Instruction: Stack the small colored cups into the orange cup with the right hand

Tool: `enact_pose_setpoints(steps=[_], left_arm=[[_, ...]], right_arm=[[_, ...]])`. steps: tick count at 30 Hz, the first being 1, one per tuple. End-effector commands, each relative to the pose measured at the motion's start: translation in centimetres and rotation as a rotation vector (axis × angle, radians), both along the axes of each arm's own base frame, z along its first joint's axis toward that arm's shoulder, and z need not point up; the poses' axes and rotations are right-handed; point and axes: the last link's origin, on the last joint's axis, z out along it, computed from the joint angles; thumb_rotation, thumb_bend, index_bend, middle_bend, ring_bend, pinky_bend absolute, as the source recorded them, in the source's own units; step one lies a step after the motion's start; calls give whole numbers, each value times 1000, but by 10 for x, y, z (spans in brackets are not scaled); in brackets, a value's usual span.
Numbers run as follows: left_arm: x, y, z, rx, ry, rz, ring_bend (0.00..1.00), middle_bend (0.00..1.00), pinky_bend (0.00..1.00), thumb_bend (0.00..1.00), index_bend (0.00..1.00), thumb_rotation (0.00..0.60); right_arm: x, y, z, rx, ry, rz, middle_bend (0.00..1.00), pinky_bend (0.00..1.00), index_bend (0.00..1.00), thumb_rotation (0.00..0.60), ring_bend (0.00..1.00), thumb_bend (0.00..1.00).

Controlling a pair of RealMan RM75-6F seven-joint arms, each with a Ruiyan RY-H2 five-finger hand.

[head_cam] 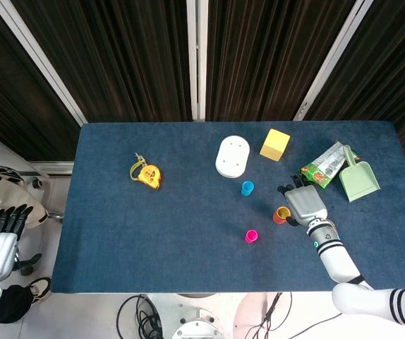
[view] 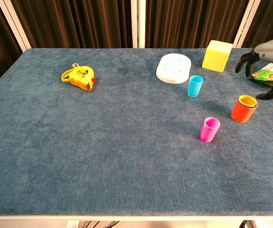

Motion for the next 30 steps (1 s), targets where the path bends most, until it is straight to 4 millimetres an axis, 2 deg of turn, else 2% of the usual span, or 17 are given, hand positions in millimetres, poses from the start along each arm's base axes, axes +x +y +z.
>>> enact_pose_setpoints(steps=[1, 7, 14, 23, 30], left_arm=[[0, 0, 0, -2, 0, 0, 0, 37, 0, 81, 63, 600], [3, 2, -1, -7, 7, -17, 0, 37, 0, 80, 63, 600], [2, 0, 3, -3, 22, -18, 0, 37, 0, 80, 63, 600], [-4, -3, 2, -2, 19, -1, 0, 37, 0, 80, 63, 600], [-3, -4, 3, 8, 18, -7, 0, 37, 0, 81, 63, 600]], right_arm=[[7, -7, 5, -62, -52, 35, 268, 0, 212, 600, 10, 162], [24, -32, -12, -95, -89, 90, 268, 0, 211, 600, 11, 161], [41, -59, -51, -61, -93, 74, 268, 0, 212, 600, 12, 160], [45, -71, -81, -30, -91, 46, 274, 0, 241, 600, 14, 160], [46, -73, -91, -27, -67, 36, 316, 0, 292, 600, 31, 187]])
